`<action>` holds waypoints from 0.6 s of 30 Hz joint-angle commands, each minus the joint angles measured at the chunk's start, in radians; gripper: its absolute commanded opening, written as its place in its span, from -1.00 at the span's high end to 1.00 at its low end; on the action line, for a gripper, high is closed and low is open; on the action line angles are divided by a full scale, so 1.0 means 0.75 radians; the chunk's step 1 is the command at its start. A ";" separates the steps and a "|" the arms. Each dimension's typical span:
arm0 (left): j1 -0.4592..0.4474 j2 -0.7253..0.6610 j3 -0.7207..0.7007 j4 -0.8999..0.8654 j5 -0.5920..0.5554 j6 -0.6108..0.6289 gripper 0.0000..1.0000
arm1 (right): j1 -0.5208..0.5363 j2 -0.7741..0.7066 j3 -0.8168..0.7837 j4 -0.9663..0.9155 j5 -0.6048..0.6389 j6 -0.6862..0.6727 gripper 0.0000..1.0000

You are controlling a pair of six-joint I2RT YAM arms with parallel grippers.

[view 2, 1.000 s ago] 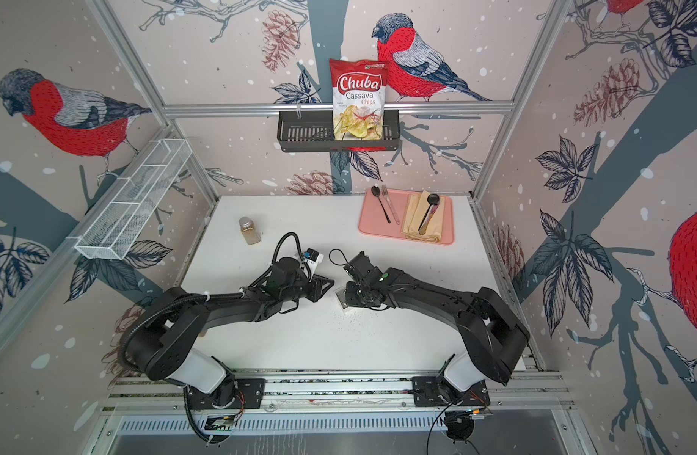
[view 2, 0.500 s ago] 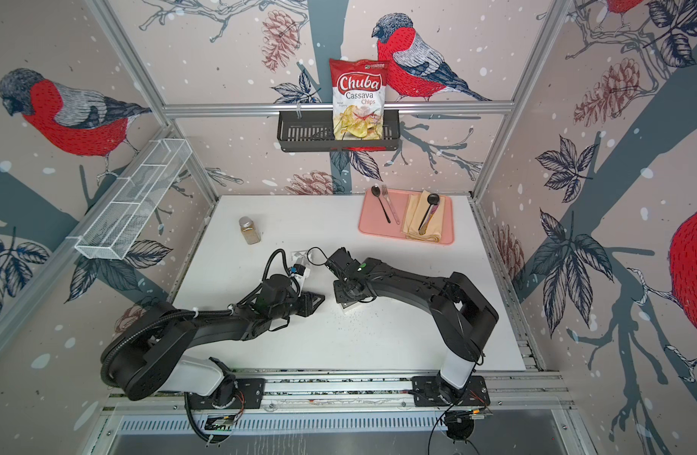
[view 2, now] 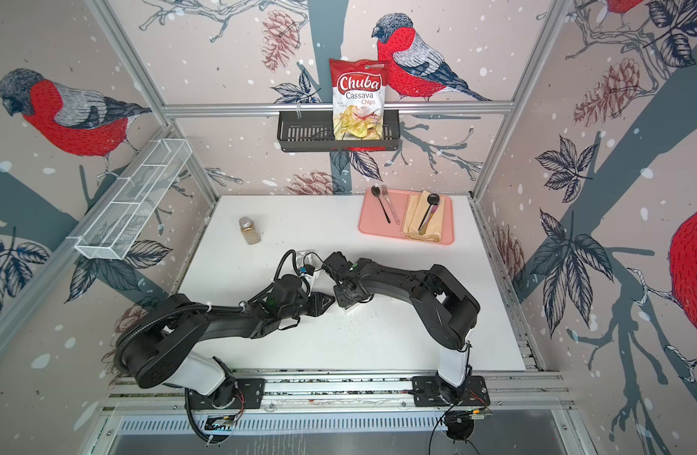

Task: Take the necklace out of the lift-off lid jewelry box
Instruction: Take out the inner lining from the jewelry box.

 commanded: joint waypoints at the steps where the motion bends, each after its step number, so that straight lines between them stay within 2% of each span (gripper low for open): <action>1: -0.001 0.028 0.033 -0.032 -0.016 -0.025 0.30 | 0.002 0.013 0.004 -0.012 0.018 -0.020 -0.04; 7: 0.003 0.082 0.078 -0.072 -0.003 -0.025 0.30 | 0.014 0.041 0.004 -0.018 0.026 -0.025 0.01; 18: 0.007 0.085 0.085 -0.079 -0.005 -0.027 0.31 | 0.017 0.006 0.026 -0.032 0.061 -0.024 0.58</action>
